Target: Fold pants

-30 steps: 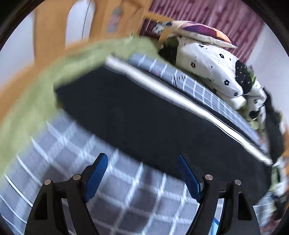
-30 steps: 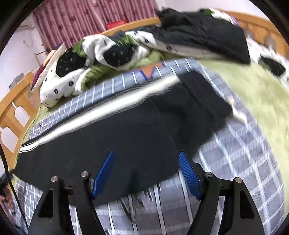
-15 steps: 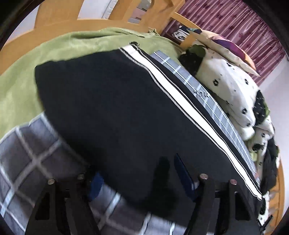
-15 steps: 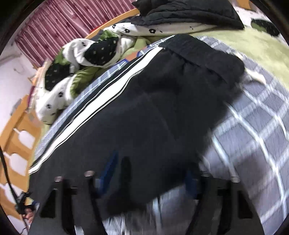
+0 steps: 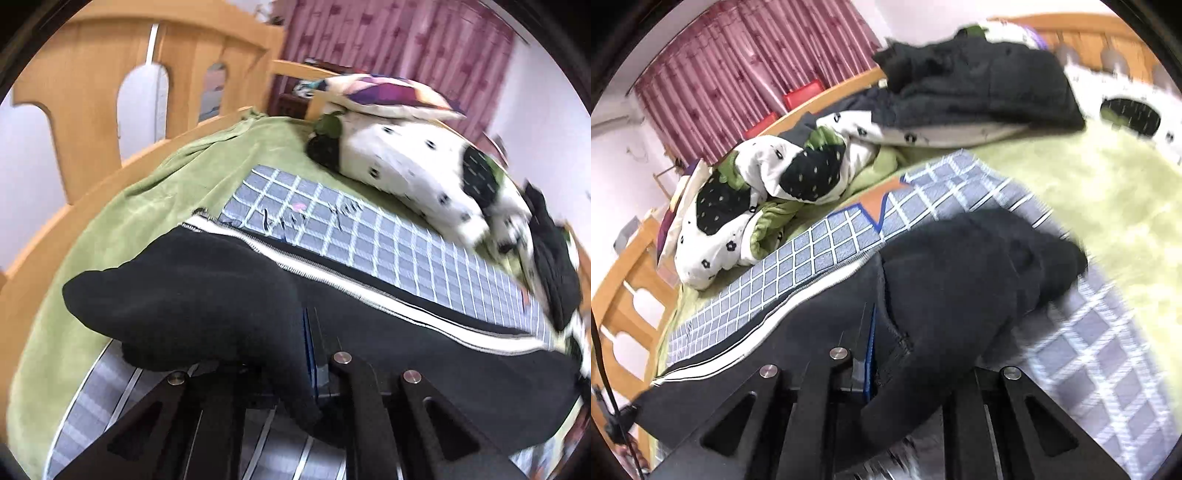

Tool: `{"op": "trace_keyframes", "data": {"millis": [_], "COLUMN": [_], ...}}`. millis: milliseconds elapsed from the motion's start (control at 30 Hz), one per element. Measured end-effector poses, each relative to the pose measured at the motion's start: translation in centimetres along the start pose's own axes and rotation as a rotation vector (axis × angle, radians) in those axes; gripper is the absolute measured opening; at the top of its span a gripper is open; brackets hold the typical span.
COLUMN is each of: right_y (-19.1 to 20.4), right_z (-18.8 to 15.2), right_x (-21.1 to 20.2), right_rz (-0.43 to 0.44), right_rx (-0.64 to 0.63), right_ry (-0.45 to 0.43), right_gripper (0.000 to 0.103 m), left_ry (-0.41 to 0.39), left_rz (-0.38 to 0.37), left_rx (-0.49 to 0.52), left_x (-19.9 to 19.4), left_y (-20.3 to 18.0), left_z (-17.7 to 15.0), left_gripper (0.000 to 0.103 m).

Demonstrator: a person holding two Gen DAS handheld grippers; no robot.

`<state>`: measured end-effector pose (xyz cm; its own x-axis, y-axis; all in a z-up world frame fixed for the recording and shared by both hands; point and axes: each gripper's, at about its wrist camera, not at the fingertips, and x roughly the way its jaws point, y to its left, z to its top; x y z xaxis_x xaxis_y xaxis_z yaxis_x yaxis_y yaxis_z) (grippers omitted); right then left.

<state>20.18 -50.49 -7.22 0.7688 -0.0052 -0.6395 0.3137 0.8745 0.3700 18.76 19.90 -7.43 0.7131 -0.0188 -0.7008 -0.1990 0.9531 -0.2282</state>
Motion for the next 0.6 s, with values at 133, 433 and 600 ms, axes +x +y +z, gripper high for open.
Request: {"op": "trace_keyframes", "data": {"millis": [133,433,600], "right_y": [-3.5,-8.7,-11.2], "right_z": [-2.1,-11.6,-12.2], "right_x": [-5.0,-4.4,-8.3], "right_rz": [0.009,-0.103,-0.026], "right_rx": [-0.014,-0.057,0.048], "right_ry": [0.037,0.224,0.112], "right_gripper": [0.013,0.032,0.068], "left_ry": [0.054,0.149,0.089], "left_rz": [0.026,0.151,0.168], "left_rx": [0.047,0.082,0.092], "left_x": [-2.5,-1.0,-3.8], "left_y": [0.6,0.6,1.3], "left_z": [-6.1,-12.3,-13.2], "left_gripper": [0.011,0.033,0.064]}}
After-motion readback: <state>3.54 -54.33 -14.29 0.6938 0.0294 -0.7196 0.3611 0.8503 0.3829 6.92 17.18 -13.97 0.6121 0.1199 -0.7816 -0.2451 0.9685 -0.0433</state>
